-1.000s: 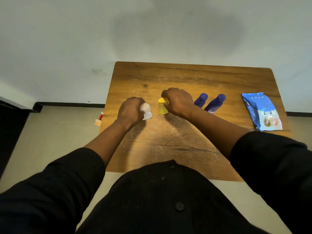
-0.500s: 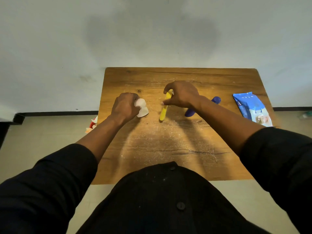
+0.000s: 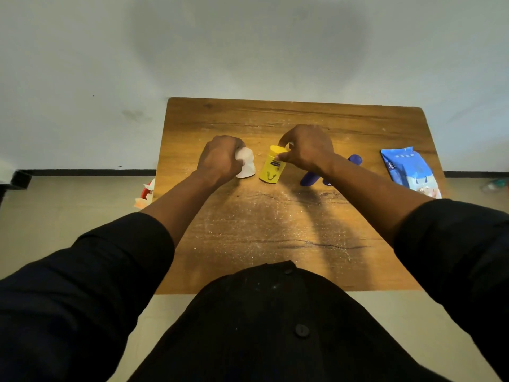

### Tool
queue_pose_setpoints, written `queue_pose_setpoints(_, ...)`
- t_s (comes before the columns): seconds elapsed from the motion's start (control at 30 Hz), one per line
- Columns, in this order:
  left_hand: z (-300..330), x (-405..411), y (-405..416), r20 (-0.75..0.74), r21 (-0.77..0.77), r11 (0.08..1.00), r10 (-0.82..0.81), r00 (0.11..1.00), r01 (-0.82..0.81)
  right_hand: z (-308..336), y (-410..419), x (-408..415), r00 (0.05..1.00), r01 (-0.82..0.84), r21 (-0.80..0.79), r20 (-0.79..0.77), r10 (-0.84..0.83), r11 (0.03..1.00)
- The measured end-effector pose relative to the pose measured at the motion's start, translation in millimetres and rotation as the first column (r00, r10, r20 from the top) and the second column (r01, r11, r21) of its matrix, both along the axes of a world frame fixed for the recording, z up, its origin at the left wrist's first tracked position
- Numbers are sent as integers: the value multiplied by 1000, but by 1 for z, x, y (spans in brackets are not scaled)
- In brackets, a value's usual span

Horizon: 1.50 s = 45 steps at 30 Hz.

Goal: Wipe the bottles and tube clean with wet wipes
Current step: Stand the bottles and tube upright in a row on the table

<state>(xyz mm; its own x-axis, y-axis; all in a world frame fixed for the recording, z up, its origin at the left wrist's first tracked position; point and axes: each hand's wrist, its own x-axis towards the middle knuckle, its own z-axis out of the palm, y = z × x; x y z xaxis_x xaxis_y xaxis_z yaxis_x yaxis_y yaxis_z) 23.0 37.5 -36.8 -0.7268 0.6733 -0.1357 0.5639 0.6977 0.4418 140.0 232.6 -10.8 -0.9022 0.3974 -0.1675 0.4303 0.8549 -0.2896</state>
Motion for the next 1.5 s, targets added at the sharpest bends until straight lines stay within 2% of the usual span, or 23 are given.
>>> queue_pose_setpoints(0.6, -6, 16, 18, 29, -30, 999, -44, 999, 45, -6, -6, 2, 996, -90, 41, 4, 90, 995)
queue_pose_setpoints(1.07, -6, 17, 20, 49, -59, 997, -49, 998, 52, -6, -4, 3, 995, -65, 48, 80, 61, 997)
queue_pose_setpoints(1.23, -1, 17, 17, 53, -72, 997, -34, 998, 38, -1, -2, 5, 997, -57, 31, 52, 55, 998)
queue_pose_setpoints(1.3, 5, 17, 12, 58, -29, 999, 16, 998, -14, 4, 0, 6, 1000, -23, 36, -4, 24, 999)
queue_pose_setpoints(1.37, 16, 18, 8, 92, 78, 990, 107, 990, -115, 12, 1, 5, 995, 46, 14, -93, -45, 999)
queue_pose_setpoints(1.5, 48, 27, 5, 175, 322, 923, 163, 971, -213, 37, -2, 0, 951, 100, -238, -264, -164, 966)
